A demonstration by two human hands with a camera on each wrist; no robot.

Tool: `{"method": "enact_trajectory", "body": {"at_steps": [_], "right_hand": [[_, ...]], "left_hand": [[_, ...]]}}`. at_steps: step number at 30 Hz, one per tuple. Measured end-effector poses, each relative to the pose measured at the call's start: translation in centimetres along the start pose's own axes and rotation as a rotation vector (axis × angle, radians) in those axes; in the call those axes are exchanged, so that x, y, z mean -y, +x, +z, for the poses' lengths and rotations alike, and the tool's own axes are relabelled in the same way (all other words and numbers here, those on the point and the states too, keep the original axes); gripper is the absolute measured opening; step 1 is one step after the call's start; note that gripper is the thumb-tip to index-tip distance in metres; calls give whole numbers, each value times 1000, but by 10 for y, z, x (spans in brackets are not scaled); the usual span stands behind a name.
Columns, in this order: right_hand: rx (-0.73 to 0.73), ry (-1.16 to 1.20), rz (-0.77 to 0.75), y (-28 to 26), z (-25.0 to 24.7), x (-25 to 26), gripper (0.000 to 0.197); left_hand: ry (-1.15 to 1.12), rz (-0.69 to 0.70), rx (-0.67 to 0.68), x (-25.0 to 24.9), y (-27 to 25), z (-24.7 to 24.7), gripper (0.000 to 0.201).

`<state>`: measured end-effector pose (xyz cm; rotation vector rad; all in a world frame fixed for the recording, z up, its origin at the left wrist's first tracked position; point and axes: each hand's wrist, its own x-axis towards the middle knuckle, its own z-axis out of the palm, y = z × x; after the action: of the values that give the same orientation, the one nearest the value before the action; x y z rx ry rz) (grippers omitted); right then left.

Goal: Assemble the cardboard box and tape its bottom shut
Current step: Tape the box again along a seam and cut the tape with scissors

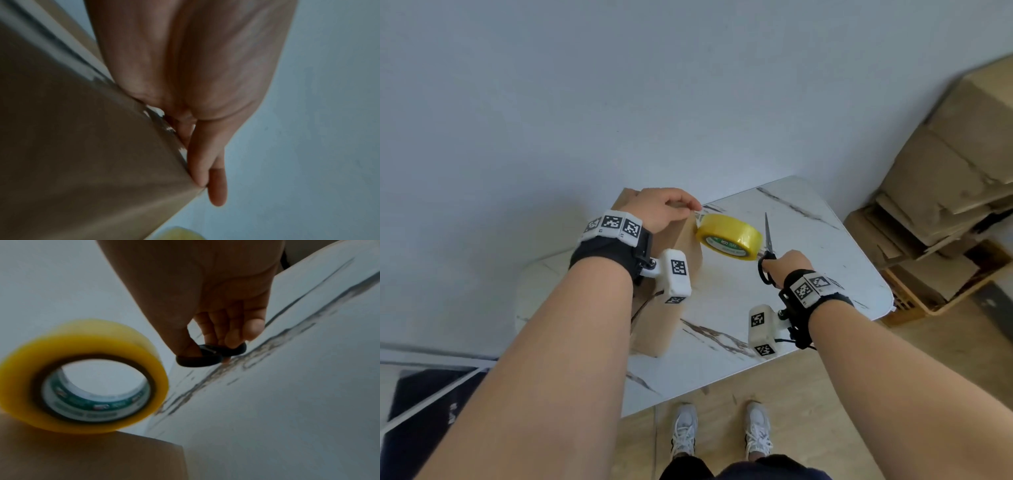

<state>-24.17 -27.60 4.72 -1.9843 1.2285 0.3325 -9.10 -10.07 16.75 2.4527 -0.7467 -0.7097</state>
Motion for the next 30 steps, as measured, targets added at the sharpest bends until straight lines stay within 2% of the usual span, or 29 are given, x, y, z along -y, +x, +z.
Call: {"method": "enact_trajectory", "body": {"at_steps": [6, 12, 14, 18, 22, 25, 30], "right_hand": [[-75, 20, -79, -14, -30, 19, 41], [-31, 67, -171, -25, -46, 39, 28], [6, 96, -218, -30, -45, 48, 32], [98, 72, -275, -40, -43, 62, 47], [263, 307, -257, -54, -39, 66, 61], [446, 430, -234, -62, -36, 63, 59], [644, 402, -208, -61, -28, 57, 55]], "left_hand": [[143, -31, -38, -8, -8, -3, 23], [243, -95, -82, -8, -11, -1, 28], [251, -113, -96, -7, -9, 0, 28], [226, -163, -116, -1, -4, 3, 26], [215, -254, -177, 4, 0, 4, 26], [211, -283, -213, 3, 2, 6, 29], [228, -304, -230, 0, 3, 8, 30]]}}
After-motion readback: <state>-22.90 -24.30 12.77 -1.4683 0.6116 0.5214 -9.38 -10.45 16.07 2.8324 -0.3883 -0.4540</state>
